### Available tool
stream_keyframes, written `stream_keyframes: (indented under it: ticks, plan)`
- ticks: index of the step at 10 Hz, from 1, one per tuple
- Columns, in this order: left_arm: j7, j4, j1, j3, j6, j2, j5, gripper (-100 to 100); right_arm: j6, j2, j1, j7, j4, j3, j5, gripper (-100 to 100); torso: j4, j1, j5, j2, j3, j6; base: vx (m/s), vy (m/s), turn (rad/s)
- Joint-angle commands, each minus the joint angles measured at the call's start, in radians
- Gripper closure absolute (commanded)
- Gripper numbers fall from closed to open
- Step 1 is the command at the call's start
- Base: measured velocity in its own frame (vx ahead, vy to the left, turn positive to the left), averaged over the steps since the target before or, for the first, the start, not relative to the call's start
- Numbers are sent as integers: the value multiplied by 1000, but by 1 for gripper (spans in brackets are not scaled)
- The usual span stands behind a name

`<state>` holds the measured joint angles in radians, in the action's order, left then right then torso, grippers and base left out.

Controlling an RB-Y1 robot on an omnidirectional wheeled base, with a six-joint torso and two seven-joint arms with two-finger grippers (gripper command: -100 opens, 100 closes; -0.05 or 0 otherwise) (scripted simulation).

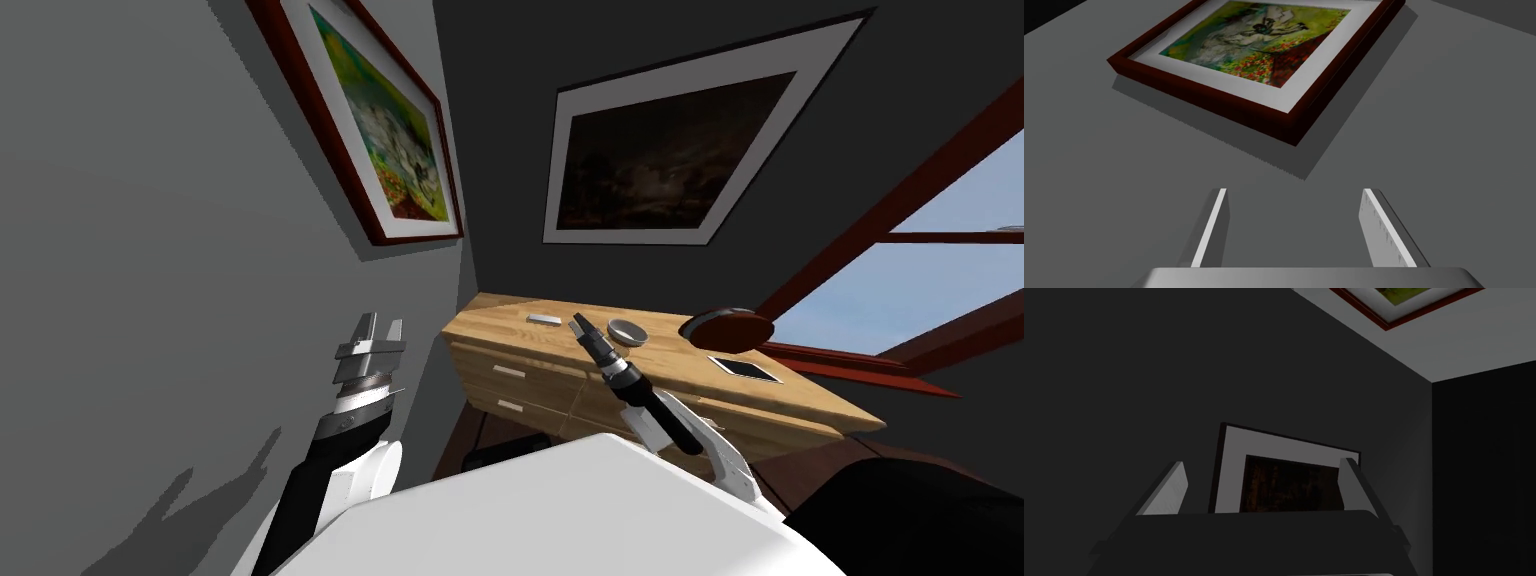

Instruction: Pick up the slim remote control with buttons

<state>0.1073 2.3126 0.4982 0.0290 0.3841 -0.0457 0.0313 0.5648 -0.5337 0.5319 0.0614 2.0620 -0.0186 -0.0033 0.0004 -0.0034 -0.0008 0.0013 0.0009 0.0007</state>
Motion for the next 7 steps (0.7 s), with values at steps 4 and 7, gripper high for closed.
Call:
stream_keyframes:
  ticks: [4,7]
  plan:
    - [0,0,0,0,0,0,0,0,-9,-139,26,39,-62,10,-4,-100,0,0,0,0,0,-1,-40,-32,289]
    - [0,0,0,0,0,0,0,0,-13,-219,42,58,-91,14,-7,-100,0,0,0,-1,0,0,-34,-24,203]
